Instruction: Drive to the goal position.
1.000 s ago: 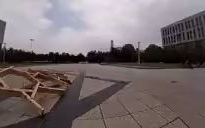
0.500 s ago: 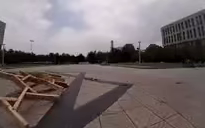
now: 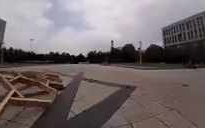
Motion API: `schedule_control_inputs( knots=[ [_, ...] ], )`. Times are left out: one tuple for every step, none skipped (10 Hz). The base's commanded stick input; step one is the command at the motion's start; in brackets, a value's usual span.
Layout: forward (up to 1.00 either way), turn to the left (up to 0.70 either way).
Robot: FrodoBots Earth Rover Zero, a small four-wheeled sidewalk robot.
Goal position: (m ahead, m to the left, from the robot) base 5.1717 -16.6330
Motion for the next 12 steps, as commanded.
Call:
schedule_control_inputs(
  knots=[
    [0.49, 0.0],
    [0.49, 0.0],
    [0.57, 0.0],
    [0.67, 0.0],
    [0.7, 0.0],
    [0.7, 0.0],
    [0.7, 0.0],
    [0.7, 0.0],
    [0.7, 0.0],
    [0.7, 0.0],
    [0.7, 0.0],
    [0.7, 0.0]
  ],
)
